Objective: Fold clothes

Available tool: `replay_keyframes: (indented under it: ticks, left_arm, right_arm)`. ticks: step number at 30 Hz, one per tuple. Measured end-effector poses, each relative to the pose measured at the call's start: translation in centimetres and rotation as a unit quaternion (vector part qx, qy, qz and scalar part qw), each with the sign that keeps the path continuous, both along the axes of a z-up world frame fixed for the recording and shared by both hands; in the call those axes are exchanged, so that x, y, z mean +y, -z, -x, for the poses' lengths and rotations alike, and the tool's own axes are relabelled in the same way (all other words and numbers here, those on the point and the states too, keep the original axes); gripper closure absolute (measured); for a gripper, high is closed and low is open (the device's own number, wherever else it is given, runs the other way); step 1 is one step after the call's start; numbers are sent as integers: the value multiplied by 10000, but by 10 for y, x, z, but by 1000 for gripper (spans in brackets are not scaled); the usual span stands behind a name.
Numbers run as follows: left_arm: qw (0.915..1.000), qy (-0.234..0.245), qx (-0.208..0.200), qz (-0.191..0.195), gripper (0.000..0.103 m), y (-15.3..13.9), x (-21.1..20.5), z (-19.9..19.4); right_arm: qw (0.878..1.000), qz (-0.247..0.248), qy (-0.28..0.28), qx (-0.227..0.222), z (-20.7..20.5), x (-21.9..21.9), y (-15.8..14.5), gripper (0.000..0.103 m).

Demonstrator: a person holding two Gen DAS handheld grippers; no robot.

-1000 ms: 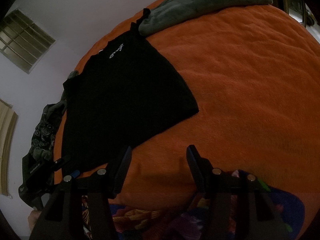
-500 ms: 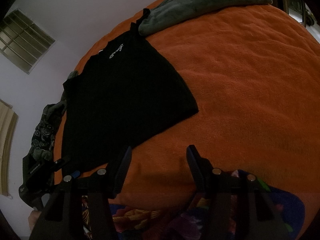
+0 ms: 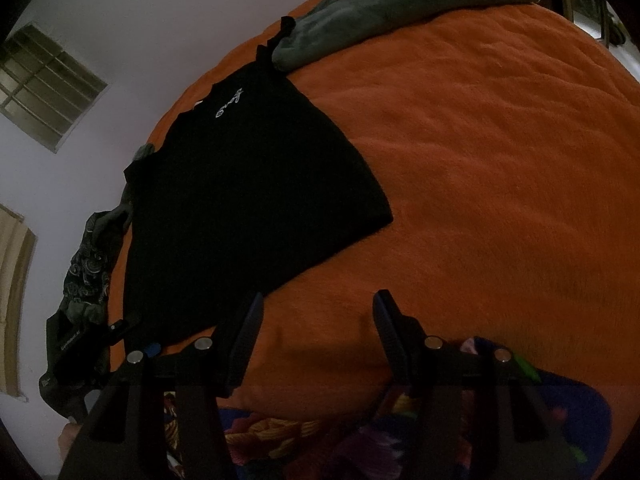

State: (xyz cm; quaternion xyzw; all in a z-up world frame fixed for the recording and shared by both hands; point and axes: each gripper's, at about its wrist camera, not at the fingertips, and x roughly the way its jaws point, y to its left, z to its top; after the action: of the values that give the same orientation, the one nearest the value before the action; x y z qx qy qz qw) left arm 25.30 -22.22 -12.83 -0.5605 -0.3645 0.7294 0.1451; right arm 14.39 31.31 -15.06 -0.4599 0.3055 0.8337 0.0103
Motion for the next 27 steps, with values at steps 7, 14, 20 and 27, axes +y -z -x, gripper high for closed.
replay_keyframes:
  ticks: [7,14,20,27]
  left_arm:
    - [10000,-29,-2,-1,40,0,1,-3]
    - [10000,-29,-10,-12,40,0,1,-5]
    - [10000,-24,-13,-11,40,0,1,-5]
    - [10000,-3,-31,-16,40,1,2,-3]
  right_arm:
    - [10000,1,19,0,-3,-4,1,47]
    - [10000,14,26,-5,-3,-3,1,47]
    - [10000,20,24,-10,-3,-2,0,47]
    - [10000,28,38,-33,-3,-3,0,47]
